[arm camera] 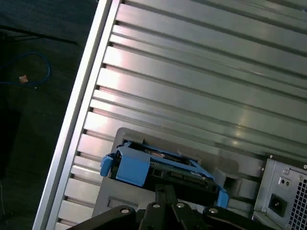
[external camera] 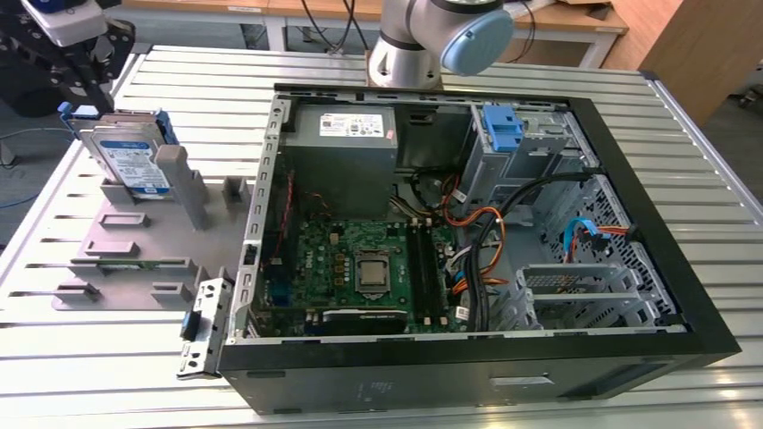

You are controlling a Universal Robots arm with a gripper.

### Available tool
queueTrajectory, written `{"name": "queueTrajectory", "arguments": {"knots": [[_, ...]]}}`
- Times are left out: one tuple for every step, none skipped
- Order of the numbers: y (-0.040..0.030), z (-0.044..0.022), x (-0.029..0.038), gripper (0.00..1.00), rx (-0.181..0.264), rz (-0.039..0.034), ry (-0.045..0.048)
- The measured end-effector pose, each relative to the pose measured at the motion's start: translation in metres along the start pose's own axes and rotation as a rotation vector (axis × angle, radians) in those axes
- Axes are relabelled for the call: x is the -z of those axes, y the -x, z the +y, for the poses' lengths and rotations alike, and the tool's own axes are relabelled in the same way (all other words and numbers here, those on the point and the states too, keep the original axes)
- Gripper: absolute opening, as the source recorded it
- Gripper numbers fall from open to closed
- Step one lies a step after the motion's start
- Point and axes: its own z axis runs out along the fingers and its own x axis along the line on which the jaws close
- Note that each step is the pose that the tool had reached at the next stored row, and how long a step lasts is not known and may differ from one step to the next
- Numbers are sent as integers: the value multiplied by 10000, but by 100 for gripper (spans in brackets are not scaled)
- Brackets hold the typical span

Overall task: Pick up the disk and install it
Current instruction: 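Pick up the disk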

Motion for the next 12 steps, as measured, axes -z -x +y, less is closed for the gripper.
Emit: {"name": "queueTrajectory", "arguments": {"knots": [[0,0,0,11,181,5,3],[0,0,0,11,360,10,7],[0,0,0,11,540,16,11],[0,0,0,11,720,20,14],[0,0,0,11,899,26,18],[0,0,0,11,1096,32,22],[0,0,0,11,1275,37,25],[0,0,-1,11,1456,42,30],[0,0,-1,11,1635,47,33],[0,0,-1,11,1814,52,37],[0,0,-1,11,1995,57,41],[0,0,-1,11,2173,62,44]]}}
